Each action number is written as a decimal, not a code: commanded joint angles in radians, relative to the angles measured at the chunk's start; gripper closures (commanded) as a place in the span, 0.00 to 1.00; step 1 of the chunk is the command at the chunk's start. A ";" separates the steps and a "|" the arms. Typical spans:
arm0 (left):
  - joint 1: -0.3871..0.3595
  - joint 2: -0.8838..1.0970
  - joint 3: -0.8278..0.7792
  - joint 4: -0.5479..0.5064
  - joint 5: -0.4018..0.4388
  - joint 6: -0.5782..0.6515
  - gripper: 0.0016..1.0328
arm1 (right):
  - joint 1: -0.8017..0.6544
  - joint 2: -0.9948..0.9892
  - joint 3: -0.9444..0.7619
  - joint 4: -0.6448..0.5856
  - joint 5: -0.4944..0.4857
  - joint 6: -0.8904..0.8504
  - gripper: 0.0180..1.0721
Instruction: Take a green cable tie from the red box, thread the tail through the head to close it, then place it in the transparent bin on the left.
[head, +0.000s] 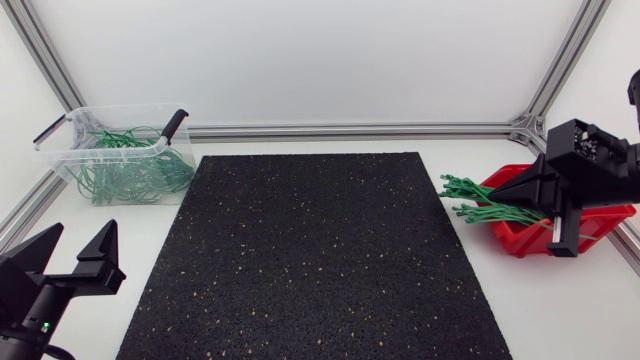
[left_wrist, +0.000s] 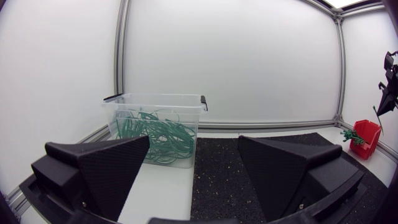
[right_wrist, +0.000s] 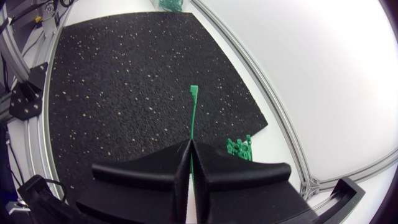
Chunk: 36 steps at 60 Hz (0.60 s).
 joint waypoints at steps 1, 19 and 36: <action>0.001 0.012 -0.038 -0.027 0.001 -0.033 0.04 | 0.041 -0.014 0.044 -0.044 -0.029 0.084 0.94; 0.001 -0.005 -0.040 -0.026 0.001 -0.028 0.04 | 0.213 0.006 0.106 -0.139 -0.101 0.278 0.94; -0.006 -0.006 -0.014 -0.049 0.004 -0.027 0.04 | 0.471 -0.026 0.123 -0.099 -0.127 0.551 0.95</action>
